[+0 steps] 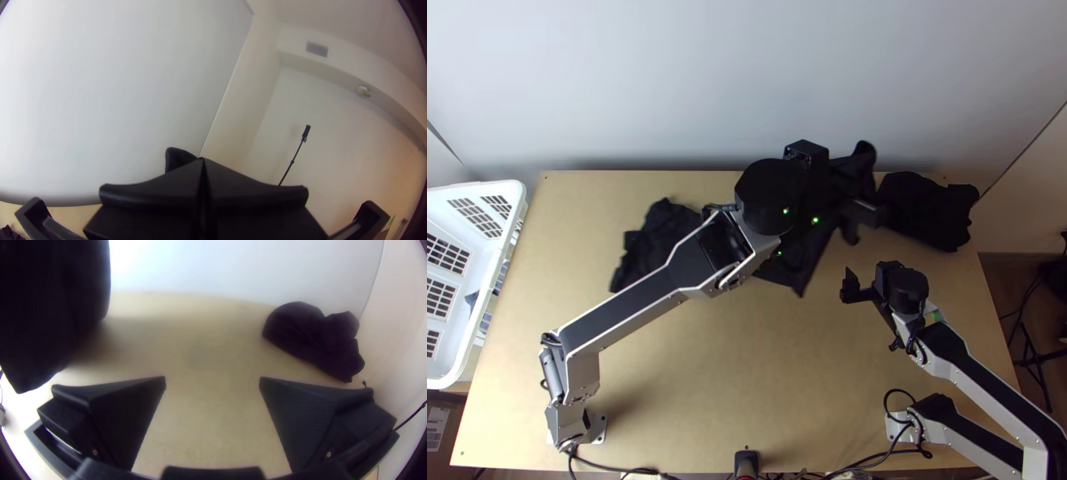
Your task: Fold the t-shirt
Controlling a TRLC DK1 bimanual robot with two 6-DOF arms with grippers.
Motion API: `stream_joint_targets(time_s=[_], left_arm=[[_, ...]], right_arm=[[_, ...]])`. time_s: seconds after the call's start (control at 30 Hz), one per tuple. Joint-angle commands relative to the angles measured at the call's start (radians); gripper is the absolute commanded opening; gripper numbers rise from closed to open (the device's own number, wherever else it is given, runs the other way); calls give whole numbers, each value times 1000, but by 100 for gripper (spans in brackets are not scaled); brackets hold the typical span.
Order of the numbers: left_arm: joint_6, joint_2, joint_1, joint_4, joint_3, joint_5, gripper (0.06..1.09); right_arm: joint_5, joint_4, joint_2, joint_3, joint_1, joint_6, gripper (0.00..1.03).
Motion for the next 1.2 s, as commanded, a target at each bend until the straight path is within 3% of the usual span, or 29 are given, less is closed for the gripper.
stream_joint_targets(time_s=[0.0,0.23,0.27,0.3,0.37,0.4,0.43,0.67,0.87,1.07,1.17], left_arm=[[-35,40,-28,168,9,-21,9],[-29,103,-63,313,10,-34,10],[-19,107,-69,319,9,-31,15],[-6,109,-77,317,7,-22,31],[21,99,-92,306,-1,-19,82],[35,95,-98,303,-2,-19,98],[41,89,-98,300,-1,-17,104],[133,46,-79,220,-1,-30,104],[143,-71,35,112,-48,-39,104],[138,-226,204,-126,-82,-36,104],[124,-276,291,-212,-85,-36,104]], right_arm=[[-1,27,-2,-33,5,4,98],[-1,44,6,-44,3,3,98],[0,44,6,-46,3,1,98],[0,44,6,-47,3,1,98],[0,44,4,-49,3,1,98],[0,44,4,-50,3,1,98],[0,44,4,-50,3,3,98],[0,15,-13,-50,57,12,98],[-10,-197,-198,-29,94,-2,98],[-12,-540,-203,171,81,53,98],[-12,-655,-201,235,91,39,98]])
